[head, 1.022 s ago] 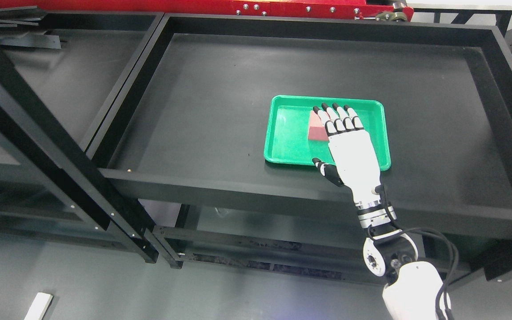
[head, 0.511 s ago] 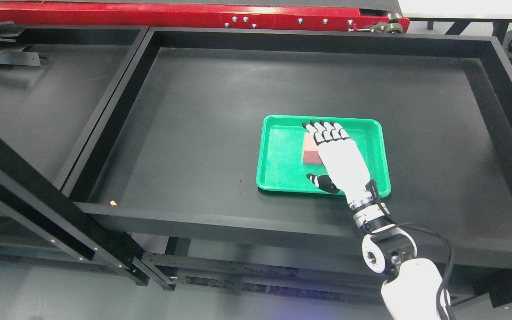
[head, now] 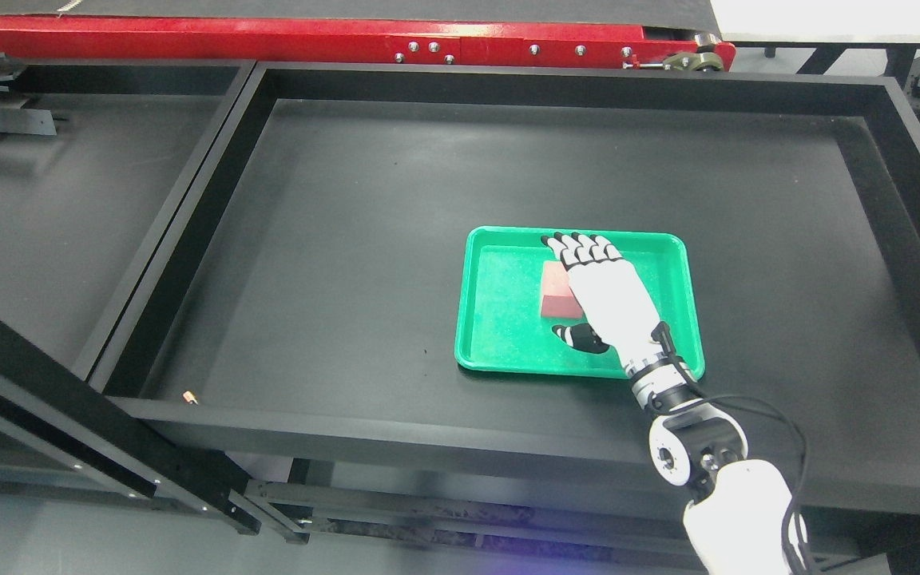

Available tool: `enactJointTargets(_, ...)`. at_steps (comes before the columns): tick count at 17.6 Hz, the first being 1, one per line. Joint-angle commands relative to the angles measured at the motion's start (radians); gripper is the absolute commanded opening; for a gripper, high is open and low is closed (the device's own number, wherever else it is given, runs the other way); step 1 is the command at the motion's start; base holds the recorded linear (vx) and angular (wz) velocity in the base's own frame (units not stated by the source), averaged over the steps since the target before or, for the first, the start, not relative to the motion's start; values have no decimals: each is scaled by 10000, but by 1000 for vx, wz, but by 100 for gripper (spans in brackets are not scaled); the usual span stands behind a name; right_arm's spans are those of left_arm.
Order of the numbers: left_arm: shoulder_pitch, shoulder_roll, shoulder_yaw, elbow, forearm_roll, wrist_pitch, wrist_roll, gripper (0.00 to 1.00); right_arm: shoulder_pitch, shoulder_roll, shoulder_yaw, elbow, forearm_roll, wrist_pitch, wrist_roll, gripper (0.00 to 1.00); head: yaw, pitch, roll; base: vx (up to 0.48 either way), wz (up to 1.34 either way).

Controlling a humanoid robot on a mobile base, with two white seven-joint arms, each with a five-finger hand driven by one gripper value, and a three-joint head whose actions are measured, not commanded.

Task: Pick pink block from left shelf to tray
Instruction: 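Reach the right hand over the pink cube in the green tray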

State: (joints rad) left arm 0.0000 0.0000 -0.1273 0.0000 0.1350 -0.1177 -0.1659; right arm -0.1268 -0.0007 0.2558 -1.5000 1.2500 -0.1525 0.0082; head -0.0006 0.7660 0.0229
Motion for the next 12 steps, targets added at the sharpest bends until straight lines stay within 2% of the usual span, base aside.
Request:
enactJointTargets(1, 199, 175, 0, -175, 0, -5, 2, 100, -281, -168, -57, 473, -28, 144, 179, 99, 0, 0, 0, 84, 0)
enactJointTargets(5, 199, 175, 0, -175, 0, -5, 2, 100, -419, -168, -12, 825, -44, 159, 316, 99, 0, 0, 0, 76, 0)
enactJointTargets(10, 199, 175, 0, -175, 0, -5, 2, 100, -481, -168, 19, 964, -532, 159, 1726, 99, 0, 0, 0, 75, 0)
enactJointTargets(12, 199, 175, 0, -175, 0, -5, 2, 100, -542, -168, 19, 1025, -688, 159, 1851, 99, 0, 0, 0, 64, 0)
